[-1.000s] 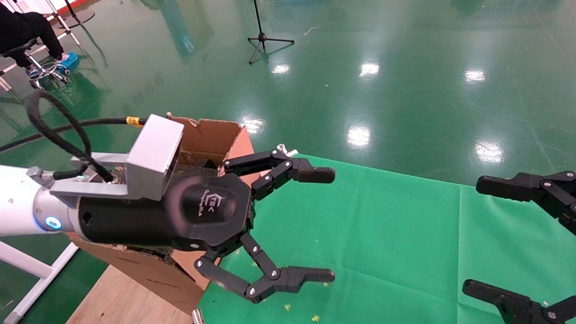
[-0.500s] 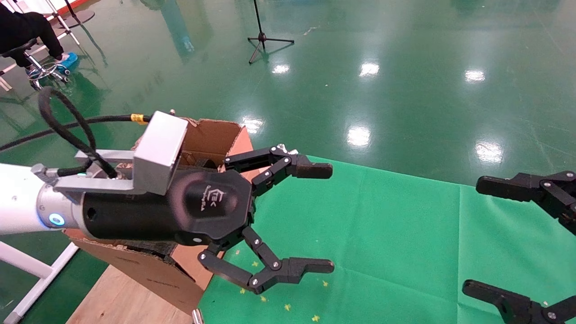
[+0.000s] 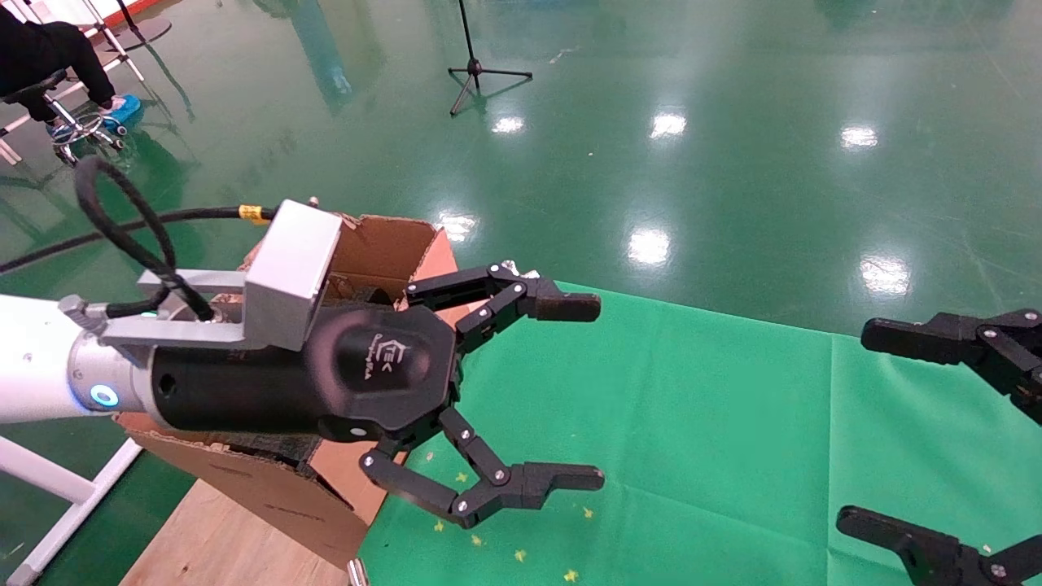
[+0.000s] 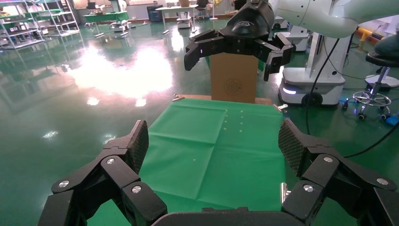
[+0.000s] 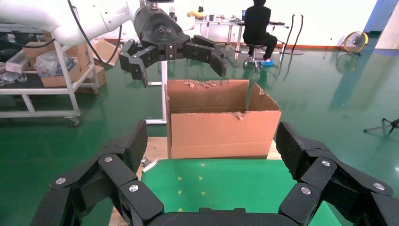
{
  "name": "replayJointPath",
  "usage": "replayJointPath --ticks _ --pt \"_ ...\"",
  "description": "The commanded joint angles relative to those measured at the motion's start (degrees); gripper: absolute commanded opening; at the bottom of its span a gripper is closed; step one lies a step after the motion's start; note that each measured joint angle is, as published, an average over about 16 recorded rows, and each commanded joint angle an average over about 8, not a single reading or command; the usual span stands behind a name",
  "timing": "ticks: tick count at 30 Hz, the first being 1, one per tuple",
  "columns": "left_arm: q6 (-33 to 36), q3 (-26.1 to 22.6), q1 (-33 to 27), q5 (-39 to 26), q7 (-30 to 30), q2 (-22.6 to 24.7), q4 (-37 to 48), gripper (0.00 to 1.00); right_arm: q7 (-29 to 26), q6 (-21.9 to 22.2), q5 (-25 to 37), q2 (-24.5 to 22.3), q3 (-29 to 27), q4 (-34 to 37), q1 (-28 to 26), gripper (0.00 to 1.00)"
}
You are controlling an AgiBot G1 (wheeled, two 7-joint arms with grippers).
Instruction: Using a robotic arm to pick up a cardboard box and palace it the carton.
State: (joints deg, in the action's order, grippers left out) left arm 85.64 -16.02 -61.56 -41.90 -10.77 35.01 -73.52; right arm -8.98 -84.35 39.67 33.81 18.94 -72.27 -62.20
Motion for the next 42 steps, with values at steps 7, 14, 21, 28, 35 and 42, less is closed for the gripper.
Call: replayJointPath --ticks 7,14,21,28,35,42 --pt "0.0 0.0 0.0 0.0 0.0 0.0 0.0 1.00 0.0 0.0 0.0 0.0 0.0 0.0 0.0 1.00" --pt "-0.1 0.0 0.0 -0.1 0.0 0.0 0.1 1.00 0.0 0.0 0.0 0.0 0.0 0.0 0.0 1.00" --pt "-0.1 0.0 -0.1 -0.1 0.0 0.0 0.1 1.00 0.0 0.0 0.0 0.0 0.0 0.0 0.0 1.00" --pt "-0.1 0.0 -0.1 -0.1 0.0 0.0 0.1 1.00 0.0 0.0 0.0 0.0 0.0 0.0 0.0 1.00" --pt "-0.1 0.0 -0.1 -0.1 0.0 0.0 0.1 1.00 0.0 0.0 0.0 0.0 0.0 0.0 0.0 1.00" --pt "-0.1 0.0 -0.1 -0.1 0.0 0.0 0.1 1.00 0.0 0.0 0.0 0.0 0.0 0.0 0.0 1.00"
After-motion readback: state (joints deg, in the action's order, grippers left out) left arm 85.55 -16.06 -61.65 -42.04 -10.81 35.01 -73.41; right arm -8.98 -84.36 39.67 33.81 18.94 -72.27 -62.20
